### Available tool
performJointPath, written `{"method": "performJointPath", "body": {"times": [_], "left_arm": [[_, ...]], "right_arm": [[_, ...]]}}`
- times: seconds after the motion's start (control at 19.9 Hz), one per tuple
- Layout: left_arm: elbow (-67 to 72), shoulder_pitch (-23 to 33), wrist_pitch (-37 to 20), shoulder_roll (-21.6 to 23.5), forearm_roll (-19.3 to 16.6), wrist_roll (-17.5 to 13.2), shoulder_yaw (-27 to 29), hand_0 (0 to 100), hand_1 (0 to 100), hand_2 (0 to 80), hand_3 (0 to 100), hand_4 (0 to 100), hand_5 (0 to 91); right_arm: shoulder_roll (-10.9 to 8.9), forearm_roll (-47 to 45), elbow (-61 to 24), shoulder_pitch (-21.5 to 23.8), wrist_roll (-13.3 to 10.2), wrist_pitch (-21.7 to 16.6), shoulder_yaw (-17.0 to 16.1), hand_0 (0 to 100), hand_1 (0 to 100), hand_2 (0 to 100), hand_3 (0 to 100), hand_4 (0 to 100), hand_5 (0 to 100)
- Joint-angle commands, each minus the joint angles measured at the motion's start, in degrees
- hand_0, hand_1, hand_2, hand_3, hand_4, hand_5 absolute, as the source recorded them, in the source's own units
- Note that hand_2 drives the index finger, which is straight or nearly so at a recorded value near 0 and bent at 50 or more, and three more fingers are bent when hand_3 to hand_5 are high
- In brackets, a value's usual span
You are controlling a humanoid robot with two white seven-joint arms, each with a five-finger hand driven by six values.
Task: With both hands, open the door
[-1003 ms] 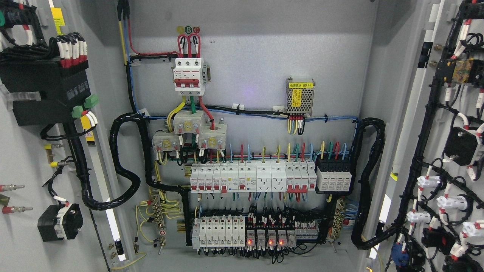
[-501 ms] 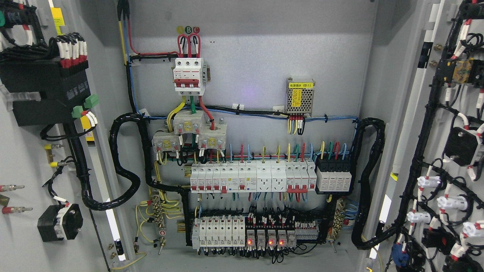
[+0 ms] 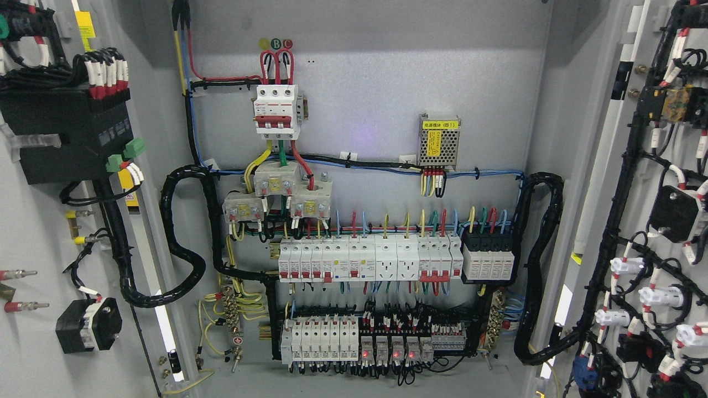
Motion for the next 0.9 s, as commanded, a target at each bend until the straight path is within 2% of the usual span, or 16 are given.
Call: {"method": "performJointPath", "body": {"times": [0.0, 0.1, 0.2, 0.3, 0.4, 0.55, 0.65, 0.75, 0.85], "left_arm": [[-0.85, -0.08, -1.09, 0.49, -0.08, -0.38, 0.86, 12, 56, 0.0, 0, 0, 0.0], [-5.13, 1.14, -2.5, 0.75, -0.08, -3.27, 0.86, 12, 56, 0.0, 0, 0, 0.0], [-12.59, 4.65, -4.34, 1.19, -0.17, -10.02, 0.86, 12, 56, 0.0, 0, 0, 0.0], [-25.4, 9.31, -5.23, 4.43, -0.87, -21.51, 0.69, 12, 56, 0.0, 0, 0, 0.0], [-35.52, 13.09, -5.23, 6.28, -3.41, -28.22, 0.77, 12, 56, 0.0, 0, 0, 0.0], [-52.22, 19.24, -5.14, 8.83, -5.79, -29.13, 0.86, 12, 56, 0.0, 0, 0, 0.0], [-62.5, 23.54, -5.14, 10.42, -5.88, -29.13, 0.86, 12, 56, 0.0, 0, 0, 0.0], [-72.18, 27.94, -4.96, 11.65, -7.72, -29.13, 1.04, 12, 56, 0.0, 0, 0, 0.0], [-79.39, 31.46, -5.14, 12.09, -11.31, -29.13, 2.17, 12, 56, 0.0, 0, 0, 0.0]], "right_arm": [[-8.12, 0.29, -6.78, 7.98, -0.52, -0.54, -11.94, 0, 50, 4, 0, 0, 0], [-9.01, 0.29, -10.3, 10.35, -0.69, -0.54, -15.89, 0, 50, 4, 0, 0, 0], [-9.36, 0.29, -13.55, 13.16, -0.43, -0.54, -19.5, 0, 50, 4, 0, 0, 0], [-10.67, 0.29, -16.63, 18.69, -0.08, -0.63, -22.05, 0, 50, 4, 0, 0, 0], [-12.6, 0.29, -19.61, 22.56, -0.17, -1.85, -23.99, 0, 50, 4, 0, 0, 0], [-14.45, 0.38, -21.99, 28.02, -0.78, -6.59, -28.2, 0, 50, 4, 0, 0, 0], [-14.46, 0.38, -23.14, 30.66, -0.96, -8.97, -31.71, 0, 50, 4, 0, 0, 0], [-14.55, 0.38, -23.85, 32.77, -2.79, -11.6, -35.06, 0, 50, 4, 0, 0, 0], [-14.55, 0.29, -24.28, 34.61, -4.73, -14.94, -37.35, 0, 50, 4, 0, 0, 0]]}}
